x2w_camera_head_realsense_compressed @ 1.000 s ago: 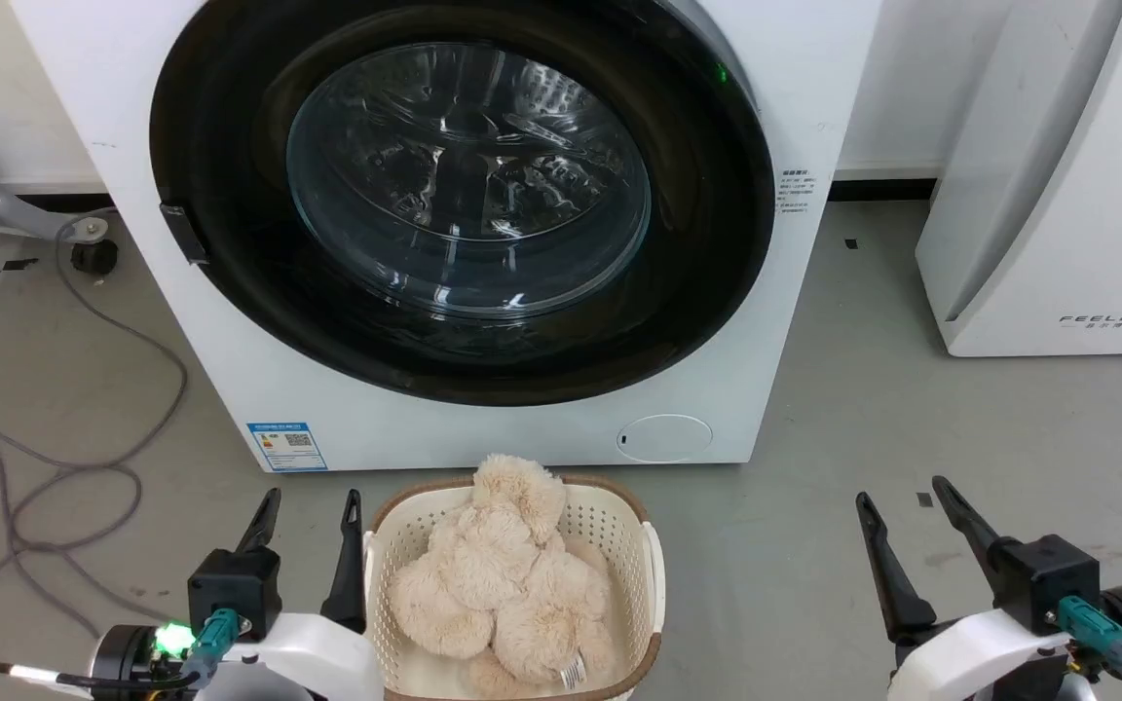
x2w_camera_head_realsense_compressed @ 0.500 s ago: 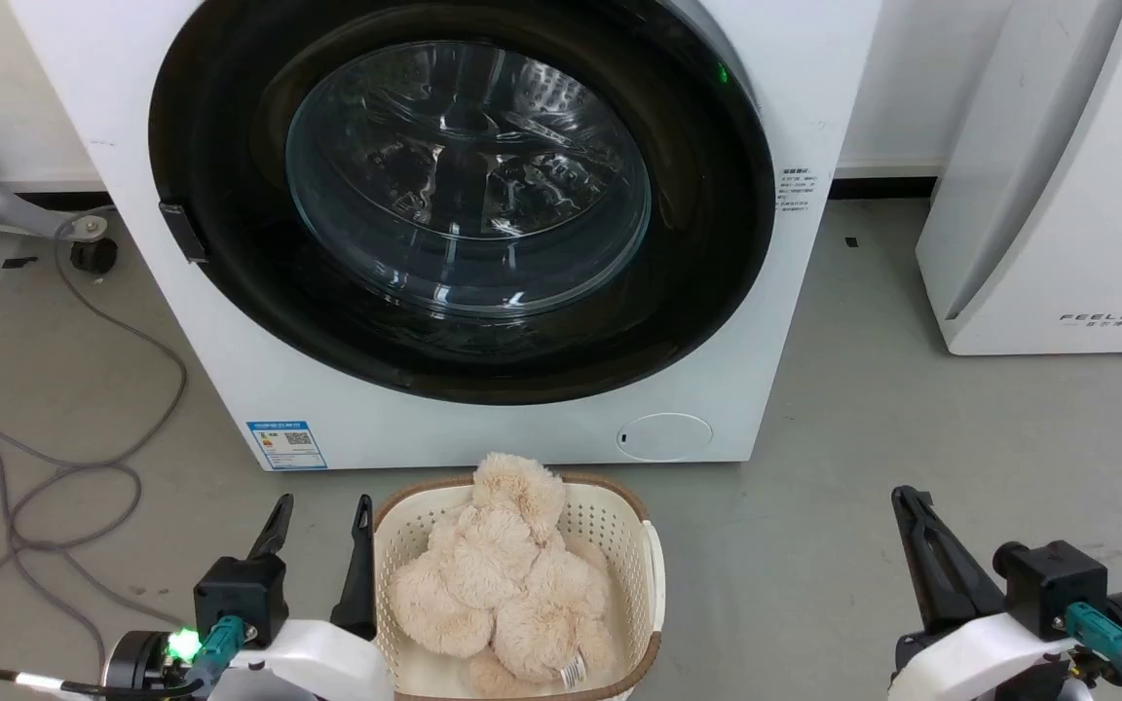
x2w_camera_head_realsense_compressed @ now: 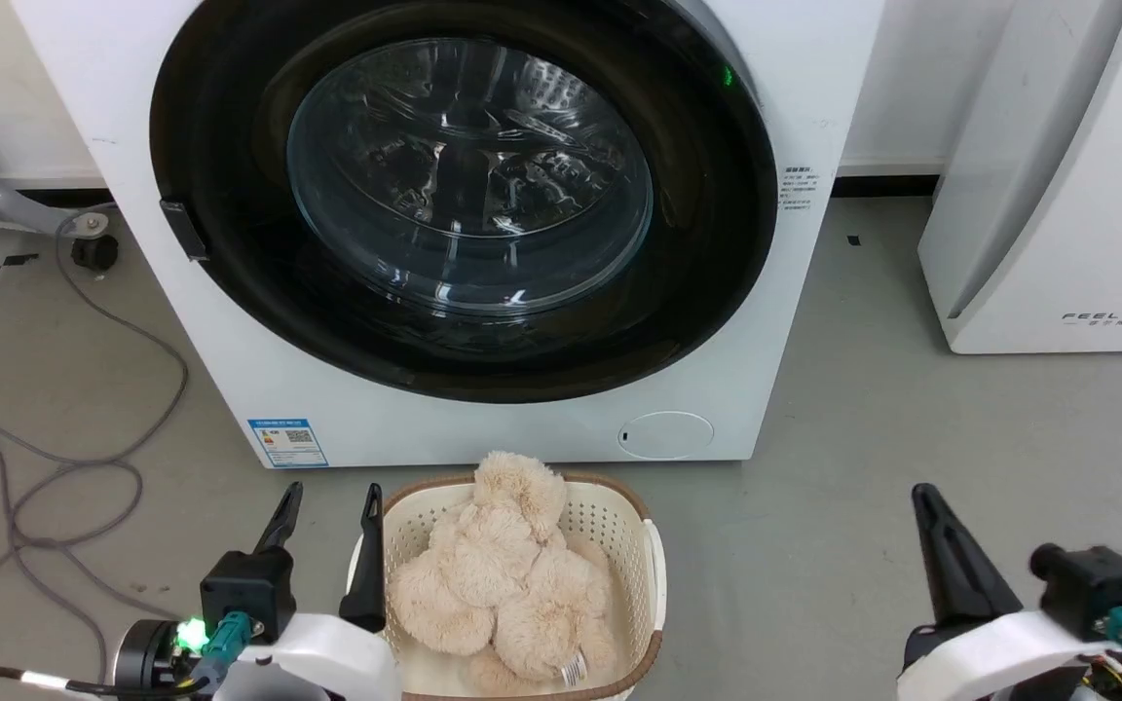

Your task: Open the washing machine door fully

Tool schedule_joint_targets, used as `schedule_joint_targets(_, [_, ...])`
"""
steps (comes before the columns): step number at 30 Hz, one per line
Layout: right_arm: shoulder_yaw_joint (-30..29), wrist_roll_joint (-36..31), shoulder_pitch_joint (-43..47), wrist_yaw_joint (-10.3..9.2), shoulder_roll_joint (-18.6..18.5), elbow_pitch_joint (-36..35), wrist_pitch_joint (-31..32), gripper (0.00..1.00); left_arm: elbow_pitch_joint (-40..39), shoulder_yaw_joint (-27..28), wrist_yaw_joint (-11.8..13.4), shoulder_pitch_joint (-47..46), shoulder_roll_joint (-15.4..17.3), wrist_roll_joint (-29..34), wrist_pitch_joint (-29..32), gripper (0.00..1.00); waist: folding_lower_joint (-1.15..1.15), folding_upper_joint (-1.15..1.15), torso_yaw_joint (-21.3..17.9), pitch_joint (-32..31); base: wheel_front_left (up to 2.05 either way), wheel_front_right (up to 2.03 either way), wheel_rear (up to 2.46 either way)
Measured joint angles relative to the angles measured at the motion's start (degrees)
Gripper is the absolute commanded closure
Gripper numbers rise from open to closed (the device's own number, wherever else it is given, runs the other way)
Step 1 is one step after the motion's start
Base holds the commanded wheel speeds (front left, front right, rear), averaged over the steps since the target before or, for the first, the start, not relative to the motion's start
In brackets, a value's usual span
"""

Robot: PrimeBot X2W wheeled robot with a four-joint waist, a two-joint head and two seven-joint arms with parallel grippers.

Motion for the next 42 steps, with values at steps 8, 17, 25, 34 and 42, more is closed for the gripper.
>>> schedule_joint_targets(8, [-0.25,12.10,-1.59,-0.01,0.00,1.01,-0.99,1.00,0.20,-0.46,0.02,-0.12,0.00,-0.51,-1.02,0.00,0.00,0.00,0.22,0.17,0.00,0.00,0.00])
schedule_joint_targets(17, [-0.60,27.71,-4.90,-0.01,0.00,1.26,-2.08,1.00,0.43,-0.71,0.02,-0.57,0.00,-1.67,-2.11,0.00,0.00,0.00,0.47,1.01,0.00,0.00,0.00])
schedule_joint_targets(25, [-2.26,37.41,-10.09,-0.01,-0.32,3.31,-2.61,1.00,0.46,-0.85,0.01,-1.60,0.00,-2.36,-3.04,0.00,0.00,0.00,0.64,2.05,0.00,0.00,0.00])
schedule_joint_targets(34, [-2.77,46.57,-20.44,-0.01,-3.58,10.76,-2.69,1.00,0.01,-1.25,-0.15,-2.76,0.00,-2.94,-4.07,0.00,0.00,0.00,1.26,3.08,0.00,0.00,0.00])
schedule_joint_targets(42, [-0.82,53.94,-32.27,-0.02,-7.59,18.90,-2.04,1.00,-0.65,-2.08,-0.31,-4.61,-0.01,-3.50,-5.05,0.00,0.00,0.00,2.40,5.04,0.00,0.00,0.00])
